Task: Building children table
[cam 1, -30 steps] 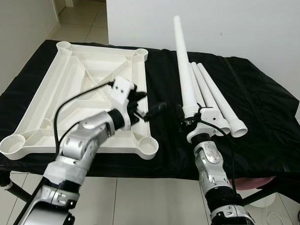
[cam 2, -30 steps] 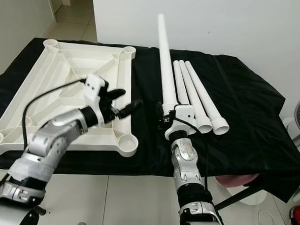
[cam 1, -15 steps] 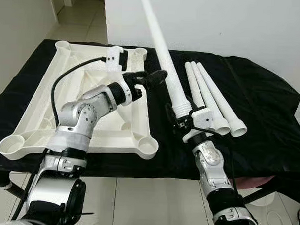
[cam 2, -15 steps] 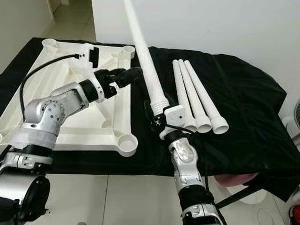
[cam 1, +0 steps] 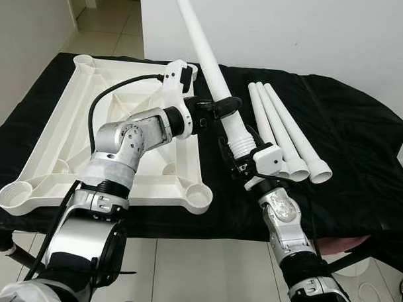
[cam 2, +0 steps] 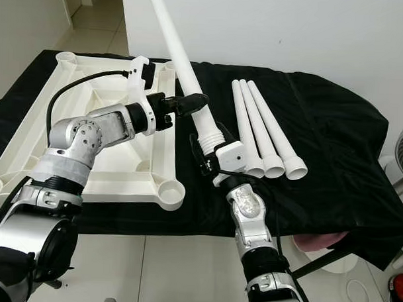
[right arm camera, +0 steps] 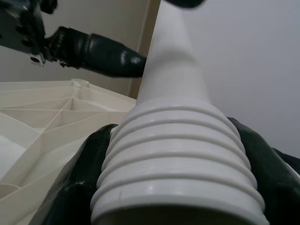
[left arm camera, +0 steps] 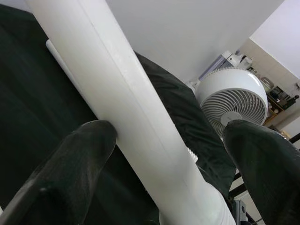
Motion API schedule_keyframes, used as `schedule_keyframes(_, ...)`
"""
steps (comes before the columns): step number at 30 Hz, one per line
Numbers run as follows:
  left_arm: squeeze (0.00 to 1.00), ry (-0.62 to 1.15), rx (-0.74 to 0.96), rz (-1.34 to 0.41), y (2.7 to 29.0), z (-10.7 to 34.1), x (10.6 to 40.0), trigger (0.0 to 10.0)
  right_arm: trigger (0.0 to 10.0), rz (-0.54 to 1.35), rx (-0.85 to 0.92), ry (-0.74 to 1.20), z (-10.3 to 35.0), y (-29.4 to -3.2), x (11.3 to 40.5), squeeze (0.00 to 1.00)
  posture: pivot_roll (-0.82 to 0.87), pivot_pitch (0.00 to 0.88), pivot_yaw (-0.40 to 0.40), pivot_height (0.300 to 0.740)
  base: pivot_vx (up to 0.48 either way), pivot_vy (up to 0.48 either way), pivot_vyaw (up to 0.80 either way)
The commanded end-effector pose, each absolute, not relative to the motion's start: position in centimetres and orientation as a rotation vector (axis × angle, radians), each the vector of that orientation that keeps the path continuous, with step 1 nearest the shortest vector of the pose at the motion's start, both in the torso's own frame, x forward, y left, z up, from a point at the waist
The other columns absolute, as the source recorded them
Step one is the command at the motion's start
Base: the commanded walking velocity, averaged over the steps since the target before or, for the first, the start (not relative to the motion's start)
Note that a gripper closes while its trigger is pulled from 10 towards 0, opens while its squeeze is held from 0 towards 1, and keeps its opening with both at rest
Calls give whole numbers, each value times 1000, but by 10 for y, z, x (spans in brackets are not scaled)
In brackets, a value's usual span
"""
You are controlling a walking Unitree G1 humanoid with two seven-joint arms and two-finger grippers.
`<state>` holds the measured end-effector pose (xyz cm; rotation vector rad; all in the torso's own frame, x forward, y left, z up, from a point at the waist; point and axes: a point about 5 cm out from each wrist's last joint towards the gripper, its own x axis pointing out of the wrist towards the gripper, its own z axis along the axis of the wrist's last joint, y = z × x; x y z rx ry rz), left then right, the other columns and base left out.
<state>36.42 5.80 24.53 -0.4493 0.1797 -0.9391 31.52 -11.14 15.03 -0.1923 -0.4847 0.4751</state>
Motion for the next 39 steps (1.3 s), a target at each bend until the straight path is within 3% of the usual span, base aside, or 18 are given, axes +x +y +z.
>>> schedule_keyframes(1, 0, 211, -429, -962, 49, 244, 364, 10000, 10000, 528, -225, -548, 161, -101, 314, 0, -80, 0, -11, 740, 0, 0, 0)
schedule_keyframes(11, 0, 250, -435, -918, 51, 246, 375, 10000, 10000, 547, -273, -556, 154, -98, 305, 0, -94, 0, 8, 740, 0, 0, 0)
schedule_keyframes(22, 0, 216, -479, -819, 85, 283, 397, 10000, 10000, 456, -360, -538, 129, -113, 281, 0, -89, 0, 14, 740, 0, 0, 0)
schedule_keyframes(28, 0, 211, -496, -824, 88, 289, 399, 10000, 10000, 465, -374, -536, 125, -112, 277, 0, -88, 0, 17, 740, 0, 0, 0)
schedule_keyframes(29, 0, 212, -507, -831, 87, 290, 399, 2118, 10000, 472, -383, -538, 124, -111, 276, 0, -89, 0, 19, 740, 0, 0, 0)
schedule_keyframes(30, 0, 212, -507, -831, 87, 290, 399, 2118, 10000, 472, -383, -538, 124, -111, 276, 0, -89, 0, 19, 740, 0, 0, 0)
schedule_keyframes(31, 0, 224, -523, -842, 85, 290, 399, 784, 10000, 476, -395, -543, 124, -109, 275, 0, -89, 0, 19, 740, 0, 0, 0)
schedule_keyframes(32, 0, 224, -523, -842, 85, 290, 399, 784, 10000, 476, -395, -543, 124, -109, 275, 0, -89, 0, 19, 740, 0, 0, 0)
schedule_keyframes(33, 0, 242, -533, -857, 83, 289, 398, 0, 10000, 480, -406, -550, 125, -108, 274, 0, -89, 0, 19, 740, 0, 0, 0)
schedule_keyframes(36, 0, 251, -538, -865, 81, 289, 398, 0, 10000, 480, -412, -553, 125, -108, 274, 0, -89, 0, 19, 740, 0, 0, 0)
schedule_keyframes(37, 0, 270, -540, -880, 79, 288, 397, 1922, 10000, 479, -419, -561, 126, -107, 274, 0, -89, 0, 19, 740, 0, 0, 0)
schedule_keyframes(38, 0, 270, -540, -880, 79, 288, 397, 1922, 10000, 479, -419, -561, 126, -107, 274, 0, -89, 0, 19, 740, 0, 0, 0)
schedule_keyframes(39, 0, 281, -546, -893, 77, 287, 397, 3961, 10000, 477, -431, -573, 127, -106, 275, 0, -89, 0, 19, 740, 0, 0, 0)
